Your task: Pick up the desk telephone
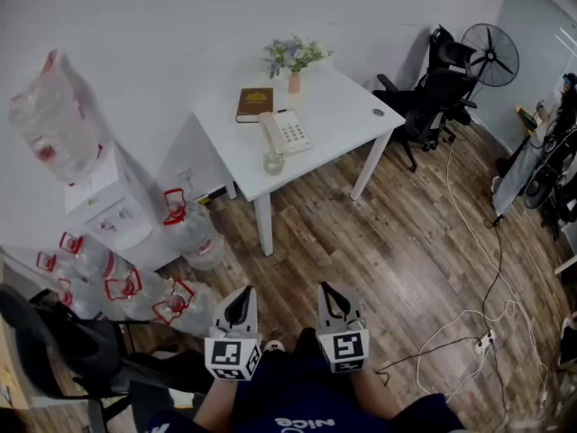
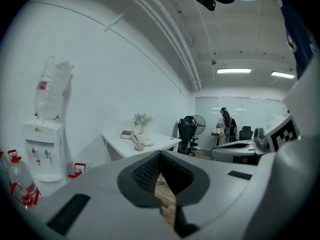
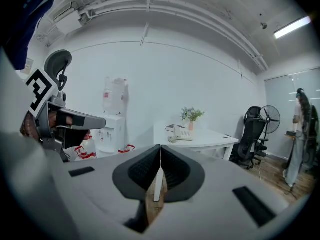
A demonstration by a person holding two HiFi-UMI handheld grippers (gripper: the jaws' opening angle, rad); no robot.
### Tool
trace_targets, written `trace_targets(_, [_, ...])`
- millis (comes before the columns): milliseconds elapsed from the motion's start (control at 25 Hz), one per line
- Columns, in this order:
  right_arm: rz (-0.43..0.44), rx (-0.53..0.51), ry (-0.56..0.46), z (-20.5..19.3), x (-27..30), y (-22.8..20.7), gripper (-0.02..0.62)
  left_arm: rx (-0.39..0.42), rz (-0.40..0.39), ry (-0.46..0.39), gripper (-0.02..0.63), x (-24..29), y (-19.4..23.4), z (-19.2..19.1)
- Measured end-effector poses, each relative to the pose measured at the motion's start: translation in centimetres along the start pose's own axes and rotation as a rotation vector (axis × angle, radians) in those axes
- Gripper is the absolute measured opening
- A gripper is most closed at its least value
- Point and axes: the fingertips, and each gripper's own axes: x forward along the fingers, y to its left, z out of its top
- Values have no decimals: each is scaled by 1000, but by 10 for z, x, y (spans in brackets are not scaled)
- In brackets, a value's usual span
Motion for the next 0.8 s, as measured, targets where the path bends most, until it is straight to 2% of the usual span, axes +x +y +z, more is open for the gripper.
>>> trace_targets(240, [50, 7, 32, -9, 17, -5, 23, -25, 9, -1, 17, 12, -2, 1])
trace_targets(440, [92, 2, 27, -6, 45, -26, 21, -96, 68, -7, 17, 35, 7, 5])
trace_targets(800, [126, 10, 25, 2, 104, -95, 22, -69, 132, 22, 17, 99, 1, 13])
